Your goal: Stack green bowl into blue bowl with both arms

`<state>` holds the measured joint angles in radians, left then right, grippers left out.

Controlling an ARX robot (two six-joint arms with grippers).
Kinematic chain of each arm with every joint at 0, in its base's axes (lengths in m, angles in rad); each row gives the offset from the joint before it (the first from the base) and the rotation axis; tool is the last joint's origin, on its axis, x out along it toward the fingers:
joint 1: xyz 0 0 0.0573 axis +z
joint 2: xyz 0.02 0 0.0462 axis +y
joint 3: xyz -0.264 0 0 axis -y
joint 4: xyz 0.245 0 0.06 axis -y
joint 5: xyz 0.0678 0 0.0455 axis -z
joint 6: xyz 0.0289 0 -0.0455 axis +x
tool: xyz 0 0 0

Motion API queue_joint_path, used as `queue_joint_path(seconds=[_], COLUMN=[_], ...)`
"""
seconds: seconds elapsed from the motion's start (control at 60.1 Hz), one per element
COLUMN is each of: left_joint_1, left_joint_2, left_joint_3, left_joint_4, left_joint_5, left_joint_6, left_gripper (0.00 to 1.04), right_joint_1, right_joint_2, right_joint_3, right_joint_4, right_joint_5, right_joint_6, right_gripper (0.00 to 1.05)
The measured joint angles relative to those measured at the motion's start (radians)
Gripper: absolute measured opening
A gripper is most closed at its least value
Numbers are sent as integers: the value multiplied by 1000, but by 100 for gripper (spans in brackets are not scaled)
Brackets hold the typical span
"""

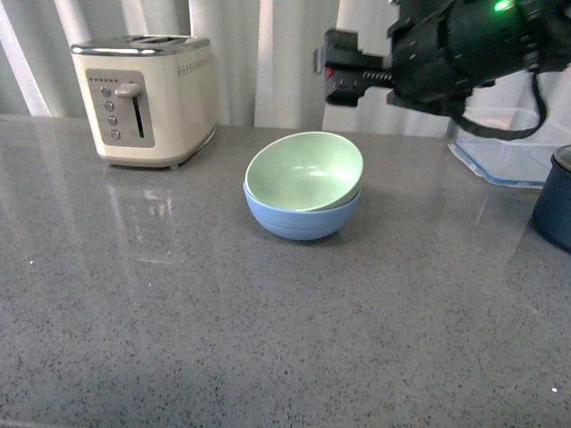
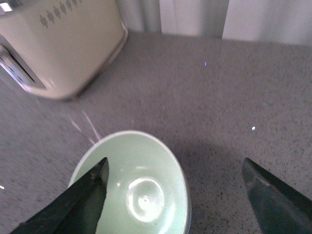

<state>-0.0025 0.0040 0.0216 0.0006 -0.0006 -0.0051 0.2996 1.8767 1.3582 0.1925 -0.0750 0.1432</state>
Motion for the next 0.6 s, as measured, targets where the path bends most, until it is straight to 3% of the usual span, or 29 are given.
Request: queue_joint_path(seconds=[0.1, 0.266, 0.366, 0.432, 0.599], left_joint_1=[0, 0, 0, 0, 0], left_joint_2=[0, 0, 0, 0, 0], left_joint_3=[0, 0, 0, 0, 0], left_joint_4=[0, 0, 0, 0, 0], left_joint_5=[0, 0, 0, -1, -1], left_joint_6=[0, 0, 0, 0, 0], left_gripper=[98, 98, 98, 98, 98], right_joint_1=[-26, -34, -29, -46, -106], right_joint_2=[-72, -83, -117, -182, -348], right_joint_3=[-40, -56, -254, -395, -648], right_joint_4=[40, 68, 397, 524, 649], right_joint_5=[-17, 18, 288, 301, 268], right_joint_6=[56, 68, -53, -97, -130], right_gripper=[97, 93, 75, 62, 33])
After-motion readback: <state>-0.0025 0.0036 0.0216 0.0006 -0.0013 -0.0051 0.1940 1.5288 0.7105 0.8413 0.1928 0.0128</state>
